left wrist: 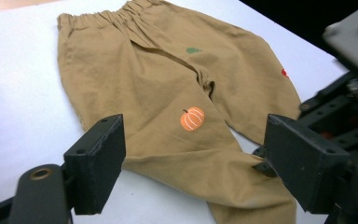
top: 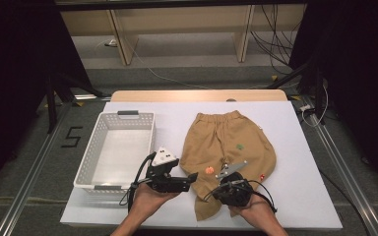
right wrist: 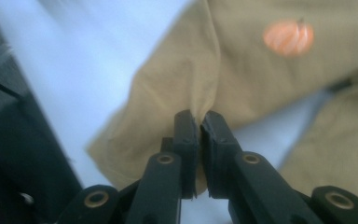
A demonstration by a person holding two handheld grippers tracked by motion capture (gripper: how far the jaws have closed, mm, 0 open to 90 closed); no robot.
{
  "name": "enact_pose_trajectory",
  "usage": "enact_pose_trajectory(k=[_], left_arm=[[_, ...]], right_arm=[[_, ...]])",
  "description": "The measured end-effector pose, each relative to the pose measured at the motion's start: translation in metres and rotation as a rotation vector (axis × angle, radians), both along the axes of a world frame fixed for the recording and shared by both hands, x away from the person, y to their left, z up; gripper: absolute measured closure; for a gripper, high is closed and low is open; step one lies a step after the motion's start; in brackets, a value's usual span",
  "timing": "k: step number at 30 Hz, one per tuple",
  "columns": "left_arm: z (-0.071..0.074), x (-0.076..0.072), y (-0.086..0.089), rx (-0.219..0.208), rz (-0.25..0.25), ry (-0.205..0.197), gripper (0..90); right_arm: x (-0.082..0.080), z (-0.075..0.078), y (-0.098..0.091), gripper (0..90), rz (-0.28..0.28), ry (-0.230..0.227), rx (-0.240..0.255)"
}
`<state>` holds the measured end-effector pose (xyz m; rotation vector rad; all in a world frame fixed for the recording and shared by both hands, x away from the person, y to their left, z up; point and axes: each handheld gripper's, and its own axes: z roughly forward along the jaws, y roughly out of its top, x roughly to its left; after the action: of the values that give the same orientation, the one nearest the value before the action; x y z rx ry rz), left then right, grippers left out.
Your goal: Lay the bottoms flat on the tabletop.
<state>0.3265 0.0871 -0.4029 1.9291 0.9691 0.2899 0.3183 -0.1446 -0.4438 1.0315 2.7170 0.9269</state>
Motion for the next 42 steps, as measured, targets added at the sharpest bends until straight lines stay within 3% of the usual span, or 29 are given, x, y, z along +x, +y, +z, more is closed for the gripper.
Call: enact_pose_trajectory(k=[3, 7, 20, 23, 27, 31, 32, 33, 35, 37, 39, 42], left_arm=[[0.006, 0.0, 0.004, -0.01, 0.005, -0.016, 21.3], [0.014, -0.001, 0.012, -0.015, 0.025, -0.04, 21.3], [0.025, 0.003, 0.031, -0.038, 0.078, -0.054, 21.3], [0.026, 0.003, 0.032, -0.038, 0.084, -0.063, 21.3], [0.025, 0.003, 0.034, -0.037, 0.09, -0.058, 21.3], [0.024, 0.005, 0.035, -0.04, 0.096, -0.054, 21.3], [0.023, 0.003, 0.035, -0.035, 0.092, -0.055, 21.3], [0.023, 0.003, 0.035, -0.033, 0.091, -0.056, 21.3], [0.021, 0.003, 0.034, -0.032, 0.091, -0.05, 21.3], [0.019, 0.002, 0.031, -0.022, 0.086, -0.043, 21.3], [0.017, 0.0, 0.028, -0.016, 0.076, -0.038, 21.3], [0.012, -0.003, 0.024, -0.003, 0.065, -0.02, 21.2]], right_arm=[[-0.008, 0.014, 0.009, 84.9, 0.02, -0.031, 0.041], [-0.012, 0.018, 0.022, 84.5, 0.054, -0.025, 0.077], [-0.014, 0.013, 0.067, 85.1, 0.119, -0.03, 0.08], [-0.013, 0.007, 0.086, 85.1, 0.155, -0.025, 0.064], [-0.014, -0.003, 0.098, 84.5, 0.171, 0.005, 0.047], [-0.015, -0.004, 0.097, 74.9, 0.191, 0.012, 0.073], [-0.016, -0.001, 0.095, 72.3, 0.186, 0.035, 0.085], [-0.015, 0.001, 0.092, 68.3, 0.194, 0.018, 0.101], [-0.015, 0.01, 0.084, 62.6, 0.192, 0.026, 0.145], [-0.016, 0.021, 0.074, 58.9, 0.177, 0.011, 0.164], [-0.017, 0.031, 0.062, 54.9, 0.165, -0.032, 0.167], [-0.016, 0.038, 0.041, 49.3, 0.108, -0.07, 0.135]])
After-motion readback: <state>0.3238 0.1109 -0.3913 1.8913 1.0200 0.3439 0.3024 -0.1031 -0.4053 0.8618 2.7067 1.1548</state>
